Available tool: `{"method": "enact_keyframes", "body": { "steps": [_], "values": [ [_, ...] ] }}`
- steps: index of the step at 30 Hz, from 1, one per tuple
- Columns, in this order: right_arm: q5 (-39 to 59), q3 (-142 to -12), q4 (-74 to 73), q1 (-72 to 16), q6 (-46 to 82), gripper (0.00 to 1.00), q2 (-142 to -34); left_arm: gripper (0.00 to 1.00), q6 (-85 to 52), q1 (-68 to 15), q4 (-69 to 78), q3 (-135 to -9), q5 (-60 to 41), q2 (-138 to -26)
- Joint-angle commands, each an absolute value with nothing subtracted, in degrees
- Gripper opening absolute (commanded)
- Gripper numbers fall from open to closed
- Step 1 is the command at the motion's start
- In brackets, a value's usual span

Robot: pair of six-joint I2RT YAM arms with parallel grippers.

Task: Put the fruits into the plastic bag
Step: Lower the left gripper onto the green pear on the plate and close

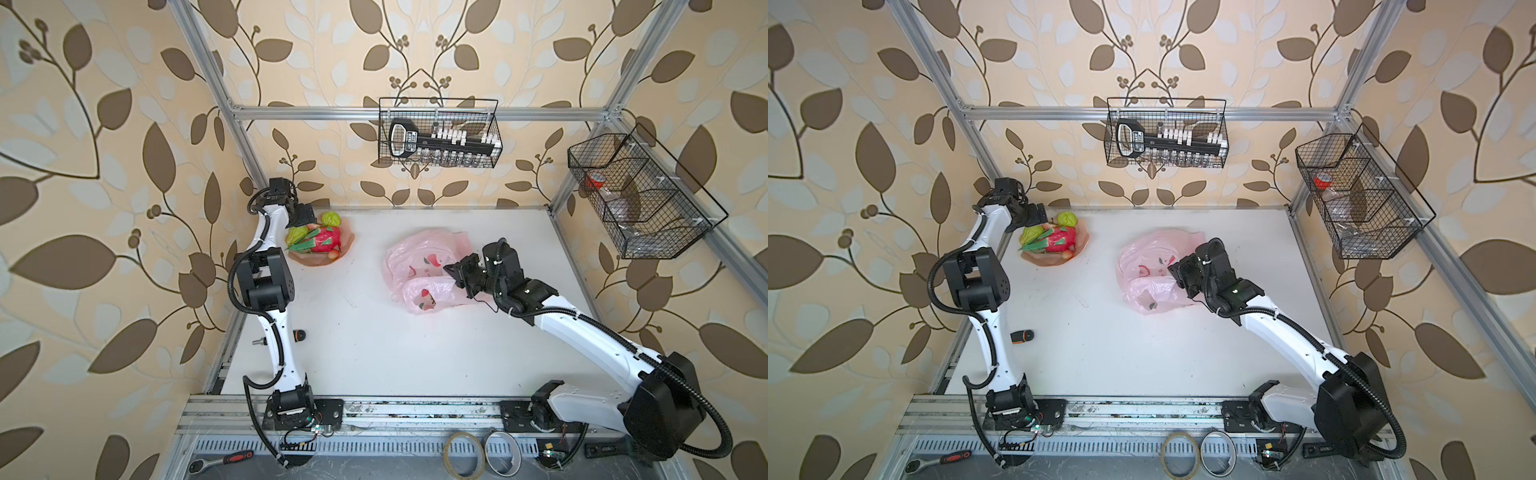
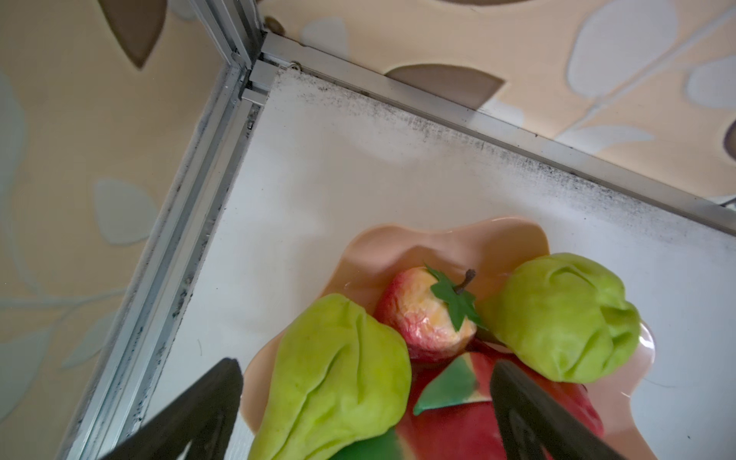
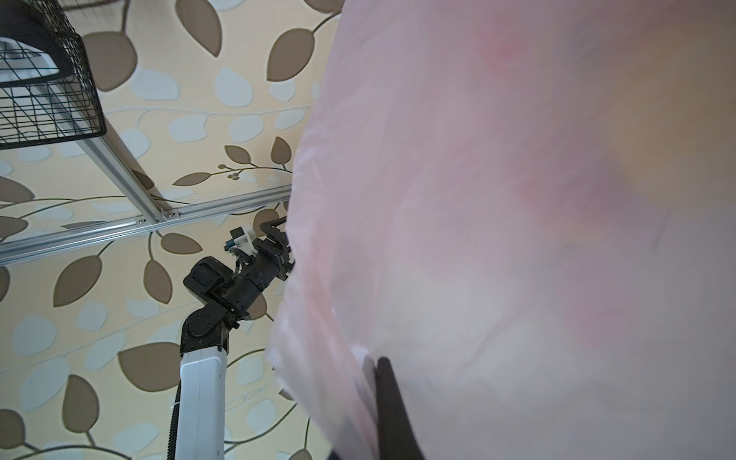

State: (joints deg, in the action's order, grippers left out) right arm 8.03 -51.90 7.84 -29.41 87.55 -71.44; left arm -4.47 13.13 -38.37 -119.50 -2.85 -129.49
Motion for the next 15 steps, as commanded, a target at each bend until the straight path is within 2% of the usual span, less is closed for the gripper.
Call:
{"method": "enact_keyframes", "body": {
  "steps": [1,8,15],
  "values": [
    [8.9,-52.1,9.5,-29.0,88.0,0.00,-72.2,0.99,-3.2,14.1,-38.8,-122.2,-4.4,-130.7],
    [8.8,-52.2,10.0,-28.9,87.6,0.00,-72.4,0.99,-2.8,14.6,-38.8,-122.4,-1.4,-132.2],
    [8.3,-52.5,10.9,-28.9,87.3,0.00,-72.1,0.94,-2.8,15.5,-38.5,-122.4,-4.3,-133.2]
  ]
}}
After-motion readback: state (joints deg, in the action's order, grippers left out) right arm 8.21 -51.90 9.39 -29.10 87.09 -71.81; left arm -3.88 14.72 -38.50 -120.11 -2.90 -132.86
